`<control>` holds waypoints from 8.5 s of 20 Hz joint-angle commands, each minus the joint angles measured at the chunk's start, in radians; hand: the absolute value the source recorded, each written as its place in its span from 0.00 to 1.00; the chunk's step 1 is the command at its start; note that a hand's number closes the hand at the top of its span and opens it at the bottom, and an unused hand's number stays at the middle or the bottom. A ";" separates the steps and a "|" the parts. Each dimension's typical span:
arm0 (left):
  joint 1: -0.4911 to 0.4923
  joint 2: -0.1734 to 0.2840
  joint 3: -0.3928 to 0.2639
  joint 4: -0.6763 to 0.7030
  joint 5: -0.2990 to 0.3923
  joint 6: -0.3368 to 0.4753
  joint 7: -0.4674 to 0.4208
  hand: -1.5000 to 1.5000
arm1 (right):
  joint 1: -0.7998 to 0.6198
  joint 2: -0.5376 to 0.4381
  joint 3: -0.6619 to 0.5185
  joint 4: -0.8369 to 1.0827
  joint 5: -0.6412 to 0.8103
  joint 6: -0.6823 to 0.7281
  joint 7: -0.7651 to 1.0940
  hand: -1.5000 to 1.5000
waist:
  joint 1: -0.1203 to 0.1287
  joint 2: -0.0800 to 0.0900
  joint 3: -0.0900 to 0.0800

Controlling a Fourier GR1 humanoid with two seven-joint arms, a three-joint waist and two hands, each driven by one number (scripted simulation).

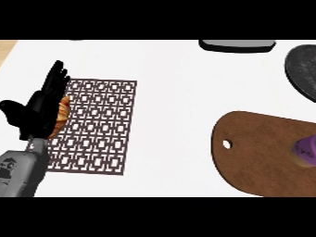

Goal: Pick the can from the cutting board and place it in the pan

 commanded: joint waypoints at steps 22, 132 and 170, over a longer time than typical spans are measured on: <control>-0.018 0.003 0.045 0.057 0.005 -0.021 -0.005 0.50 | 0.016 -0.131 0.316 -0.030 0.166 -0.021 -0.392 0.00 | -0.032 -0.011 -0.005; 0.032 -0.053 0.139 -0.014 -0.083 -0.115 0.023 0.50 | -0.331 0.696 -0.352 0.455 0.853 -0.844 0.798 1.00 | -0.016 -0.007 -0.004; -0.004 -0.079 0.125 -0.011 -0.103 -0.106 0.004 0.50 | -0.397 0.509 -0.789 1.138 0.555 -0.784 0.173 0.00 | 0.014 0.007 0.003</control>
